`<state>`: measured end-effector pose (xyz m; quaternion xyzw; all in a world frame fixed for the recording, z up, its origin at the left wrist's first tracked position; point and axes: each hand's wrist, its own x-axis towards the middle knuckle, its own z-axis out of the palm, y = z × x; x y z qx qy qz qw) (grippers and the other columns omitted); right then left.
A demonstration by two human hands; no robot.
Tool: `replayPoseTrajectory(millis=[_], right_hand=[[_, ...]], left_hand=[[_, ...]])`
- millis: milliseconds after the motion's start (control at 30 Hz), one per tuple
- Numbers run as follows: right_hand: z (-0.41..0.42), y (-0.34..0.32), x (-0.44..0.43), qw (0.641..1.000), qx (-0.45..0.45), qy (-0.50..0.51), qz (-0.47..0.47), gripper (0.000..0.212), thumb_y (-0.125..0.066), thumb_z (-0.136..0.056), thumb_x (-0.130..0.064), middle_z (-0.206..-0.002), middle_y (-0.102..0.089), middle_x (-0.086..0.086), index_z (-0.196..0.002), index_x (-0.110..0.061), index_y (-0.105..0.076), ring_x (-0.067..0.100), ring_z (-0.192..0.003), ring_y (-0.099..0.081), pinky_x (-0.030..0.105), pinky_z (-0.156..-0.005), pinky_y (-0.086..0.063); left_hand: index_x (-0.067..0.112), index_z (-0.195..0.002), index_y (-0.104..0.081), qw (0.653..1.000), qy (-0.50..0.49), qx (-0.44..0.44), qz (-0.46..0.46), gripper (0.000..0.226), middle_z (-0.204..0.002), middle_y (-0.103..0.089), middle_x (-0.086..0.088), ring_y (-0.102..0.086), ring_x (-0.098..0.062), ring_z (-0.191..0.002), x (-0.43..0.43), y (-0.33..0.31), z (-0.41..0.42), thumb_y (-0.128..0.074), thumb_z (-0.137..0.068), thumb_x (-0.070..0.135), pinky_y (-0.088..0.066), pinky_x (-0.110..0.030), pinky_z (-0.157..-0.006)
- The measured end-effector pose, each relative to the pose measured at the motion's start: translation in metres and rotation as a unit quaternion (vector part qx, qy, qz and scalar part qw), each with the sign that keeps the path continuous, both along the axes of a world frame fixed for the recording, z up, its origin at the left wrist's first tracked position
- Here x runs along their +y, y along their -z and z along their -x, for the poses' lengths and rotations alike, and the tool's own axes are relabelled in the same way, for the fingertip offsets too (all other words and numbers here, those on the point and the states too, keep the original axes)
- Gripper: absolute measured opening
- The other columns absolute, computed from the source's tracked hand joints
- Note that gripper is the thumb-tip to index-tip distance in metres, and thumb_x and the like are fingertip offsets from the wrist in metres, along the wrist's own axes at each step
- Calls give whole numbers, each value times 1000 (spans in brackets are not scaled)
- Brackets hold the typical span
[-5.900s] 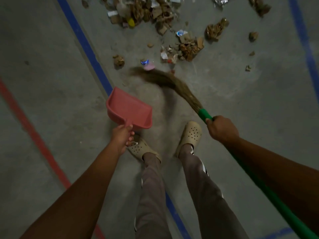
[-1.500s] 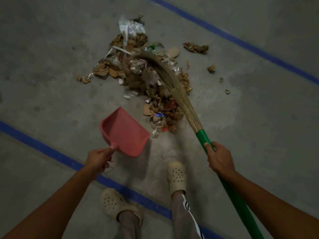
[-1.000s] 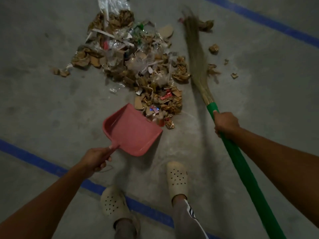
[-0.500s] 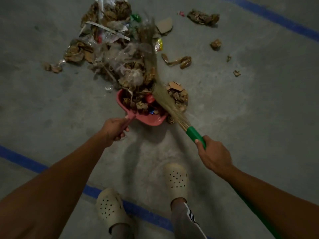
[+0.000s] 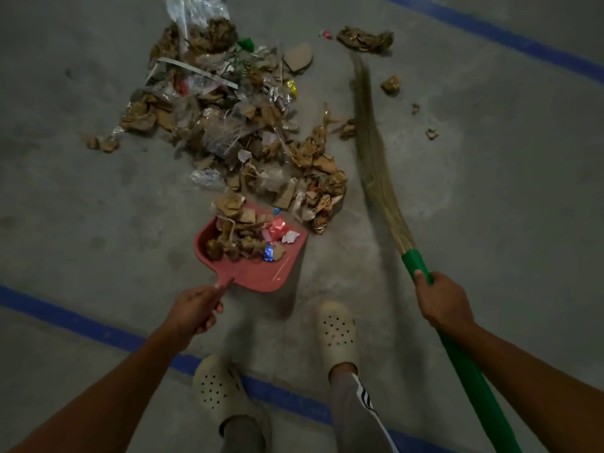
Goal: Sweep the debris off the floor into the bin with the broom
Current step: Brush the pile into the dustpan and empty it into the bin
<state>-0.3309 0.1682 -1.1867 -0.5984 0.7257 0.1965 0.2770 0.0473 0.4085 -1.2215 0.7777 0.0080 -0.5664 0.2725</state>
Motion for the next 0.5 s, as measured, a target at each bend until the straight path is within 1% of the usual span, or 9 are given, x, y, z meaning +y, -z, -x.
replayPoseTrajectory(millis=[67, 133, 200, 233, 300, 333, 400, 500], right_hand=[[-5, 3, 19, 1000, -3, -8, -25, 47, -35, -101, -51, -77, -59, 7, -90, -12, -58, 21, -67, -57, 31, -61, -43], [-17, 3, 38, 999, -14, -28, -35, 44, -36, -102, -49, -74, -55, 3, -90, -12, -56, 18, -64, -53, 30, -59, -41], [-33, 2, 55, 997, -31, -62, -38, 40, -35, -103, -48, -71, -53, 1, -91, -14, -54, 16, -62, -52, 28, -55, -39], [-40, 2, 64, 995, -41, -77, -41, 40, -35, -102, -49, -72, -54, 1, -93, -15, -54, 16, -63, -54, 28, -54, -42], [-51, -1, 77, 992, -56, -107, -46, 40, -34, -101, -53, -76, -60, 3, -96, -19, -54, 20, -68, -61, 32, -61, -50], [-55, -5, 82, 990, -60, -119, -45, 39, -33, -101, -54, -78, -61, 3, -97, -20, -54, 21, -70, -62, 33, -63, -51], [-60, -14, 84, 990, -65, -125, -30, 38, -32, -101, -53, -77, -59, 1, -98, -21, -52, 20, -69, -59, 30, -58, -45], [-62, -28, 72, 992, -69, -107, 11, 38, -32, -102, -51, -74, -57, 1, -98, -19, -52, 15, -62, -55, 25, -50, -34]], left_hand=[[4, -76, -59, 1000, -5, 9, -6, 41, -57, -52, -10, -38, -17, -39, 3, -2, 25, -55, -100, 38, -24, -19, -42], [5, -77, -58, 1000, -7, 20, -4, 41, -50, -51, -5, -39, -15, -37, -3, -2, 52, -55, -100, 39, -25, -19, -39], [5, -78, -58, 1000, -22, 21, 8, 39, -53, -52, -7, -41, -15, -37, -13, 3, 73, -53, -101, 37, -28, -21, -40], [5, -79, -58, 999, -31, 20, 12, 39, -57, -54, -8, -42, -16, -38, -20, 6, 81, -53, -101, 37, -29, -22, -41], [5, -80, -59, 998, -52, 18, 21, 40, -60, -56, -10, -44, -16, -39, -36, 10, 90, -51, -102, 38, -30, -22, -40], [4, -79, -59, 997, -66, 18, 27, 42, -60, -55, -10, -44, -16, -38, -44, 10, 92, -51, -102, 38, -29, -22, -40], [3, -79, -58, 993, -103, 22, 45, 42, -60, -55, -10, -43, -15, -36, -56, 9, 91, -51, -102, 37, -27, -20, -38], [3, -80, -59, 987, -149, 23, 51, 41, -60, -56, -10, -42, -14, -35, -60, 2, 79, -53, -102, 36, -27, -18, -36]])
